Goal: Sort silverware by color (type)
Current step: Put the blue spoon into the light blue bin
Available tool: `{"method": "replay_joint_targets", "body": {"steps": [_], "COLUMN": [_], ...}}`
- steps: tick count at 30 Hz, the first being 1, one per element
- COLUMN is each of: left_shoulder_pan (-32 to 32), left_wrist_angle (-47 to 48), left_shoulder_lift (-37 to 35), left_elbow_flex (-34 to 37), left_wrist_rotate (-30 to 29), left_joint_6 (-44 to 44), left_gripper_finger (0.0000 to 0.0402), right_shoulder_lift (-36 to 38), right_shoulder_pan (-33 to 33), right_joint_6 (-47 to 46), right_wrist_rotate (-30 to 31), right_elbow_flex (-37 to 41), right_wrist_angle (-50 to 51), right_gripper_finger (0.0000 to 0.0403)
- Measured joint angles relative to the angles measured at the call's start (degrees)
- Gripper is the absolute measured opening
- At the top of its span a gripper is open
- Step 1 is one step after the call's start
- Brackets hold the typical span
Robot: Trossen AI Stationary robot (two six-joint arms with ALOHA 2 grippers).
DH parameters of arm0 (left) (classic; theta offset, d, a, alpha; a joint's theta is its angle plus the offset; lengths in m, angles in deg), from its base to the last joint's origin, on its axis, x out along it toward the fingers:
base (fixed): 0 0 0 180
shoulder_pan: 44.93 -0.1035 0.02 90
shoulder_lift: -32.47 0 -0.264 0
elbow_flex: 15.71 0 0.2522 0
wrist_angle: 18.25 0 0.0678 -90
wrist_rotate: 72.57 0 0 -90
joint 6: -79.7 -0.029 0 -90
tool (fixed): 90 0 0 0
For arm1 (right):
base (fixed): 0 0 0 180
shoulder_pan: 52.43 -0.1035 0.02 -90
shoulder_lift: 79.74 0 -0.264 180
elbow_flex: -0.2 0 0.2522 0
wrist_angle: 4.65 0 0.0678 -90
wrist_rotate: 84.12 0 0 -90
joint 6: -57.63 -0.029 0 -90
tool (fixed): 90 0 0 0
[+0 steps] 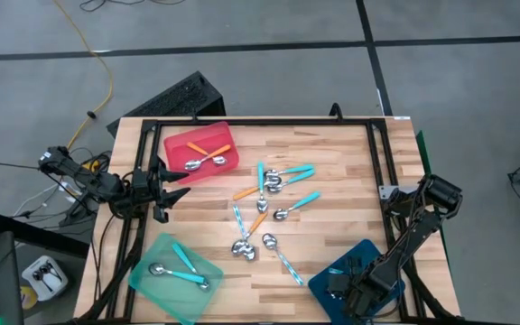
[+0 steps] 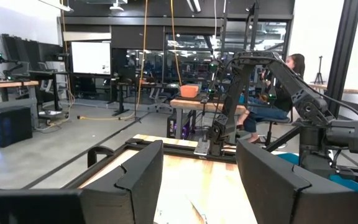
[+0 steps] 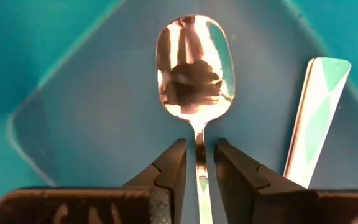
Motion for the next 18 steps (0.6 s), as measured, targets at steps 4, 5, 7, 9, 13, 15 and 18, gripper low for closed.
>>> {"method": "replay_joint_targets", "body": {"steps": [4,5,7,9,13,15,18], "left_shoulder_pan": [0.0,0.0,0.0,0.0,0.0,0.0,0.0], "left_wrist_angle": [0.0,0.0,0.0,0.0,0.0,0.0,0.0], "left_shoulder_lift": [0.0,0.0,0.0,0.0,0.0,0.0,0.0], "left_elbow_flex": [0.0,0.0,0.0,0.0,0.0,0.0,0.0], "left_wrist_rotate": [0.0,0.0,0.0,0.0,0.0,0.0,0.0], "left_joint_6": [0.0,0.0,0.0,0.0,0.0,0.0,0.0], "left_gripper_finger": [0.019,0.019,0.019,0.019,0.019,0.019,0.019], "right_shoulder_lift": [0.0,0.1,0.1,0.1,0.1,0.1,0.1], "right_shoulder_pan": [0.3,0.4,0.7,0.8,1.2,1.3,1.3], "right_joint_6": [0.0,0.0,0.0,0.2,1.8,1.9,2.0], "right_wrist_rotate": [0.0,-0.1,-0.1,-0.1,0.0,0.0,0.0], "right_elbow_flex": [0.0,0.0,-0.1,-0.7,-2.4,-3.4,-4.6], "right_wrist_angle": [0.2,0.2,0.4,1.5,3.9,5.8,8.2], "right_gripper_finger": [0.011,0.011,0.011,0.011,0.011,0.011,0.011]}}
